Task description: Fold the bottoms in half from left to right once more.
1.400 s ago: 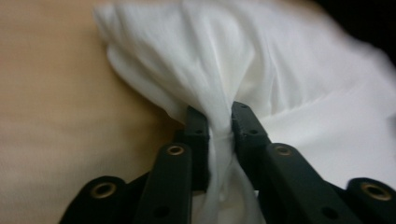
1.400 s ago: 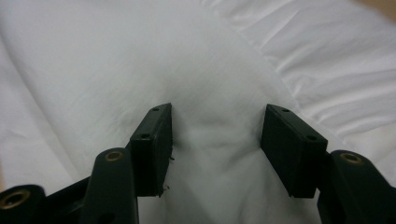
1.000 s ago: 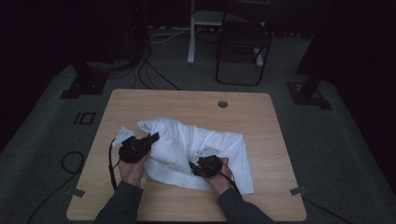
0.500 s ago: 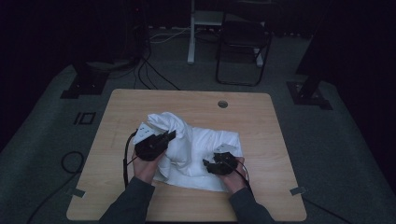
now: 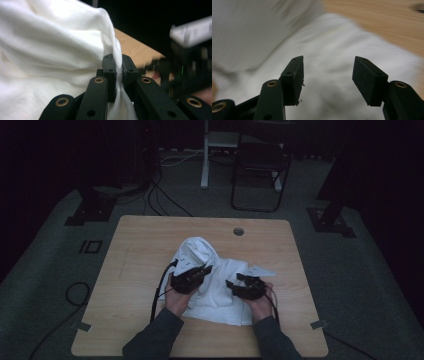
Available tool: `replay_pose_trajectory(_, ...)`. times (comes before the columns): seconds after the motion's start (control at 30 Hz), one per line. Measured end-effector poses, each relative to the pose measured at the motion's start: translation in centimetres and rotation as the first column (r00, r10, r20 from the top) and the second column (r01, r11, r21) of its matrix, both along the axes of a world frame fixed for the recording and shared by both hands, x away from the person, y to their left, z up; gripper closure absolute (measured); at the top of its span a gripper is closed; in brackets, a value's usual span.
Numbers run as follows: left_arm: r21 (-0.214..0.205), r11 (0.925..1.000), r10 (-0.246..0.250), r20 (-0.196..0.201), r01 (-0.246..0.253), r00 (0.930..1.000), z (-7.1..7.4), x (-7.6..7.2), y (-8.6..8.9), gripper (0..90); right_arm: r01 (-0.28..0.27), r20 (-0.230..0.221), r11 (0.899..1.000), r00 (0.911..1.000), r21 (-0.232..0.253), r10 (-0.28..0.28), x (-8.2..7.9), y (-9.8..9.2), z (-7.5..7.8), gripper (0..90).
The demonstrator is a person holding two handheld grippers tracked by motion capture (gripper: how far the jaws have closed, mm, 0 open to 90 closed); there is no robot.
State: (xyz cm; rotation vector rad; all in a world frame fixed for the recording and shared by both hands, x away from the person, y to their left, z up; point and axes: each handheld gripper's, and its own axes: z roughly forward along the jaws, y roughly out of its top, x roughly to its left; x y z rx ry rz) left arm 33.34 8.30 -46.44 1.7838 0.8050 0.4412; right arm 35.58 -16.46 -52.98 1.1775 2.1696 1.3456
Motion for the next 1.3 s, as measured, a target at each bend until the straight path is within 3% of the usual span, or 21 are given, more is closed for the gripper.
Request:
replay_pose_trajectory(0.03, 0.0, 1.0, 0.0, 0.0, 0.0, 1.0, 0.0, 0.0, 0.0, 84.8, 0.0, 0.0, 1.0, 1.0, 0.0, 0.0, 0.0, 0.0, 0.0, 41.5)
replay_pose_trajectory(0.07, 0.01, 0.9997, -0.024, -0.015, 0.024, 0.9996, -0.8, -0.1, -1.2, 84.7, 0.054, -0.017, 0.997, 0.9985, 0.052, -0.053, 0.4, -2.6, 0.4, 40.8)
replay_pose_trajectory(0.13, 0.01, 0.9997, -0.024, -0.015, 0.024, 0.9996, -0.8, -0.1, -1.2, 84.7, 0.068, -0.016, 0.995, 0.9976, 0.071, -0.067, 0.5, -3.4, 0.5, 40.8)
replay_pose_trajectory(0.17, 0.035, 0.9975, -0.059, -0.046, 0.061, 0.9972, -2.2, -0.1, -2.8, 84.7, 0.068, -0.016, 0.995, 0.9976, 0.071, -0.067, 0.5, -3.4, 0.5, 40.5)
replay_pose_trajectory(0.2, 0.046, 0.9962, -0.072, -0.061, 0.075, 0.9956, -2.9, -0.2, -3.5, 84.6, 0.097, -0.008, 0.986, 0.9953, 0.137, -0.097, 0.3, -5.4, 1.1, 38.0)
replay_pose_trajectory(0.3, 0.071, 0.9905, -0.109, -0.115, 0.117, 0.9874, -5.4, -0.3, -5.5, 84.6, 0.075, 0.025, 0.979, 0.9964, 0.188, -0.081, -0.2, -6.3, 1.9, 32.9)
replay_pose_trajectory(0.4, 0.083, 0.9855, -0.134, -0.158, 0.148, 0.9783, -7.7, -0.4, -7.0, 84.5, 0.013, 0.062, 0.981, 0.9978, 0.195, -0.026, -0.7, -6.0, 2.5, 28.3)
replay_pose_trajectory(0.47, 0.09, 0.9841, -0.137, -0.169, 0.153, 0.9761, -8.5, -0.4, -7.5, 84.4, -0.032, 0.077, 0.981, 0.9969, 0.19, 0.017, -0.9, -5.5, 2.6, 25.8)
replay_pose_trajectory(0.53, 0.089, 0.9848, -0.132, -0.18, 0.149, 0.9749, -8.7, -0.3, -7.6, 84.4, -0.066, 0.081, 0.983, 0.9953, 0.169, 0.053, -0.8, -4.9, 2.6, 25.3)
replay_pose_trajectory(0.77, 0.065, 0.9872, -0.131, -0.193, 0.146, 0.9724, -8.5, 0.0, -7.2, 83.8, -0.097, 0.059, 0.984, 0.9943, 0.15, 0.09, -0.2, -3.8, 2.3, 26.8)
replay_pose_trajectory(0.83, 0.061, 0.9879, -0.128, -0.203, 0.143, 0.9708, -8.4, -0.1, -7.3, 82.4, -0.093, 0.043, 0.987, 0.9951, 0.133, 0.088, 0.5, -3.4, 1.9, 39.2)
replay_pose_trajectory(0.87, 0.06, 0.9871, -0.134, -0.202, 0.148, 0.9703, -8.2, -0.2, -7.3, 80.1, -0.093, 0.027, 0.988, 0.9956, 0.12, 0.09, 1.0, -3.3, 1.6, 56.2)
replay_pose_trajectory(0.93, 0.066, 0.9856, -0.142, -0.178, 0.156, 0.9737, -7.4, -0.9, -7.3, 70.7, -0.035, 0.013, 0.995, 0.9993, 0.092, 0.034, 1.6, -3.3, 1.0, 75.1)
replay_pose_trajectory(1.03, 0.064, 0.9825, -0.165, -0.133, 0.175, 0.9773, -5.1, -2.4, -6.7, 58.9, 0.034, -0.028, 0.989, 0.9991, 0.141, -0.031, 2.4, -4.3, 0.3, 79.4)
replay_pose_trajectory(1.13, 0.047, 0.9815, -0.182, -0.078, 0.186, 0.9803, -2.0, -3.7, -5.1, 55.0, 0.043, -0.055, 0.987, 0.9979, 0.157, -0.034, 2.7, -5.1, -0.4, 78.5)
replay_pose_trajectory(1.2, 0.031, 0.9863, -0.16, -0.05, 0.162, 0.9858, -0.5, -3.7, -3.8, 54.9, 0.047, -0.065, 0.986, 0.9972, 0.159, -0.037, 2.8, -5.5, -0.7, 77.7)
replay_pose_trajectory(1.3, 0.012, 0.9971, -0.076, -0.009, 0.076, 0.9971, 1.7, -2.6, -0.9, 54.8, 0.049, -0.08, 0.984, 0.9961, 0.169, -0.036, 2.9, -5.7, -0.9, 77.1)
